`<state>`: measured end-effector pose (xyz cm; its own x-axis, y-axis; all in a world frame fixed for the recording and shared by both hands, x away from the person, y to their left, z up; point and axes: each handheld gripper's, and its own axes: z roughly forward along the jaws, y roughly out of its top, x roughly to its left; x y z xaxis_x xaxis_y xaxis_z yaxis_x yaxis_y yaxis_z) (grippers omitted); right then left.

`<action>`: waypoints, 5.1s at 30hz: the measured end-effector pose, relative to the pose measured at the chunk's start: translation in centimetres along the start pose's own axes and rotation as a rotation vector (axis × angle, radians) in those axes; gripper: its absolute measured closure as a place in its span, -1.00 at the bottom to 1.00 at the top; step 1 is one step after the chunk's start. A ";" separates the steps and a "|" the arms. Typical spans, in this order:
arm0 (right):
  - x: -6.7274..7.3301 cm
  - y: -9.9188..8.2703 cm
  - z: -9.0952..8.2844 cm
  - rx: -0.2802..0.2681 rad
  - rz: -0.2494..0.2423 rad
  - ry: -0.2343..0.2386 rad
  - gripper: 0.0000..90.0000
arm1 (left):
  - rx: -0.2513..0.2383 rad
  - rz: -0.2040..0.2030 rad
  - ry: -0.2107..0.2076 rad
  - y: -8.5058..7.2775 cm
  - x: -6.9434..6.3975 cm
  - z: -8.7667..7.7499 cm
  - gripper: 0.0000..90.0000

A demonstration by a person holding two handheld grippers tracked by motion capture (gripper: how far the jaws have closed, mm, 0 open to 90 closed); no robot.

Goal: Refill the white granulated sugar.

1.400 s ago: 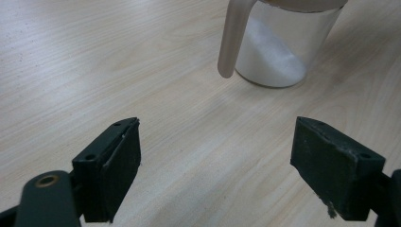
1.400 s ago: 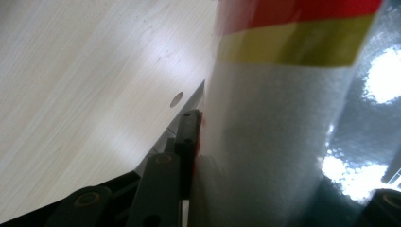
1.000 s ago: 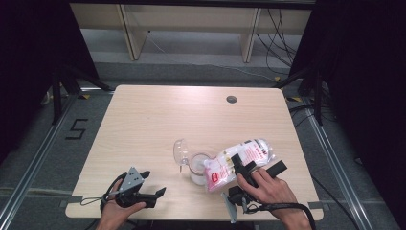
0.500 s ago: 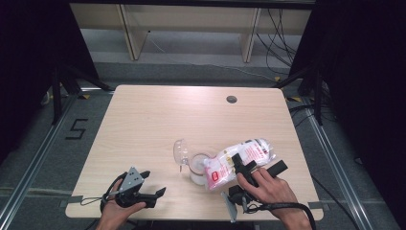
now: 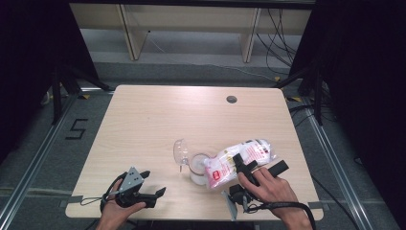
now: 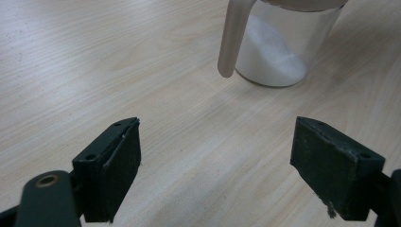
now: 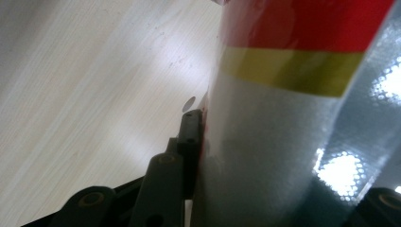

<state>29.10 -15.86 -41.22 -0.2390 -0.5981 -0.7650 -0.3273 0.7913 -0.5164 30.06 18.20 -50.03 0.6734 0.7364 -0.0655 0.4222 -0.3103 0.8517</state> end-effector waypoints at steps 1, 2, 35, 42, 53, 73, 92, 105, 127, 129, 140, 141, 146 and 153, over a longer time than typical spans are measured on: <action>0.0 0.0 0.0 0.001 0.002 0.001 0.61 | -0.001 0.000 -0.002 0.0 0.0 0.0 -0.63; 0.0 0.0 0.0 0.001 0.003 0.001 0.61 | 0.000 0.000 0.000 0.0 0.0 0.0 -0.63; -0.2 0.1 0.7 0.002 -0.061 0.023 0.63 | -0.003 -0.007 0.005 -0.1 0.2 0.1 -0.63; -1.3 0.1 0.6 0.009 -0.150 0.017 0.63 | 0.000 -0.001 0.002 -0.1 0.2 0.1 -0.63; -1.4 -0.1 0.5 0.003 -0.156 0.011 0.64 | -0.002 0.000 0.000 0.0 0.2 0.1 -0.63; -1.6 -0.7 0.2 0.007 -0.135 0.027 0.66 | -0.002 -0.001 -0.002 0.0 0.2 0.1 -0.63; -1.9 -0.6 -0.2 0.001 -0.122 0.040 0.67 | 0.000 -0.004 -0.001 0.0 0.2 0.1 -0.63; -2.1 -0.8 0.0 -0.003 -0.114 0.036 0.68 | -0.002 0.015 -0.003 0.0 0.3 0.1 -0.63; -2.8 -0.7 0.2 -0.008 -0.221 0.045 0.69 | -0.002 0.016 -0.004 0.0 0.3 0.1 -0.63; -3.0 -0.6 0.2 -0.008 -0.234 0.048 0.69 | -0.011 0.003 -0.006 0.0 0.2 0.2 -0.63; -3.1 -0.7 0.2 -0.004 -0.222 0.051 0.69 | -0.006 -0.009 -0.003 0.0 0.1 0.1 -0.63; -3.1 -0.7 0.3 -0.010 -0.223 0.050 0.69 | -0.010 -0.009 -0.005 0.0 0.1 0.1 -0.63; -3.0 -0.9 0.3 -0.008 -0.216 0.056 0.69 | -0.005 -0.006 -0.004 0.0 0.1 0.1 -0.63; -2.8 -0.9 0.5 -0.011 -0.202 0.052 0.70 | -0.013 -0.015 -0.004 0.0 0.1 0.2 -0.63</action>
<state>30.49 -14.88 -38.80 -0.2140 -0.7506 -0.6251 -0.3830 0.6532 -0.6532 30.24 18.15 -50.11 0.6698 0.7382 -0.0802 0.4243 -0.2919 0.8572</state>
